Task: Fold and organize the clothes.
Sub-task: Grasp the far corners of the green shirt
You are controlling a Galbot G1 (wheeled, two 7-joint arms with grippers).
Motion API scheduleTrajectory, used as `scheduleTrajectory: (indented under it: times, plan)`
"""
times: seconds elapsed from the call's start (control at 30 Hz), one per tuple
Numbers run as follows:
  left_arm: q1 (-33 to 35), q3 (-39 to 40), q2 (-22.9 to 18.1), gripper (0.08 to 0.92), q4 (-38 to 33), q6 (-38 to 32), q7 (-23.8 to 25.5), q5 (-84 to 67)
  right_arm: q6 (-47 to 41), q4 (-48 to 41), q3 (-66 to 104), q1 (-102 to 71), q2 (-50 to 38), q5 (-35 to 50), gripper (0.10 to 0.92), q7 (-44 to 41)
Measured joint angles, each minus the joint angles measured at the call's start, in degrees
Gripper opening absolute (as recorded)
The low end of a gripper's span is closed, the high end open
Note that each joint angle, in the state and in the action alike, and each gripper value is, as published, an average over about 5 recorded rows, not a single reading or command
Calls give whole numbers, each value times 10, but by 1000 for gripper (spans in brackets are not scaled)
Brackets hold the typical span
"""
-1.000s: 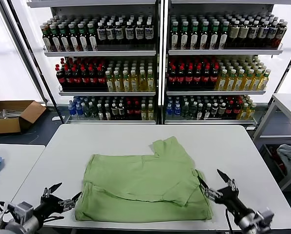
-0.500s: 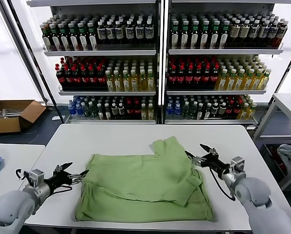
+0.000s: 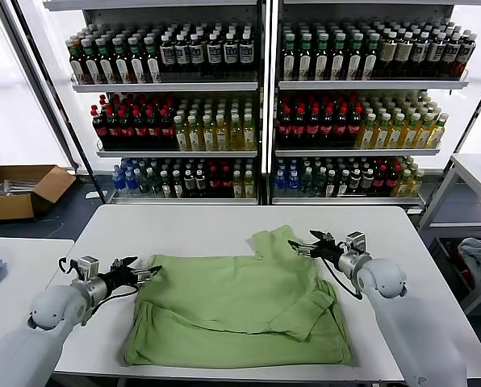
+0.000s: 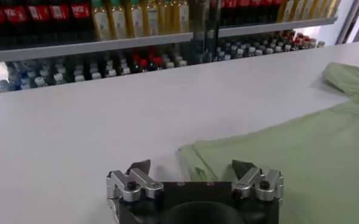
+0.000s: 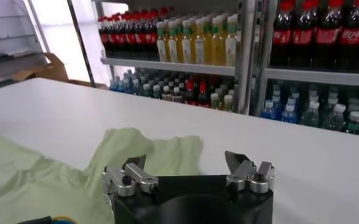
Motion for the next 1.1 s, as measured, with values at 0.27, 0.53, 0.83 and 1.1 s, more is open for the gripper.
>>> scheduleTrajectory:
  times: [0.27, 0.53, 0.83, 1.1]
  plan:
    - [-41, 36, -7, 823, 42, -5, -4, -4, -8, -31, -15, 15, 19, -14, 732, -2]
    - [-46, 50, -10, 667, 51, -6, 2, -3, -12, -43, -24, 20, 29, -19, 524, -3]
    - [-44, 54, -6, 398, 54, -3, 9, 0, -14, -42, -24, 19, 33, -17, 238, 1]
    - [-36, 51, -3, 173, 43, 1, 8, 5, -20, -18, -17, 9, 32, -1, 106, 11]
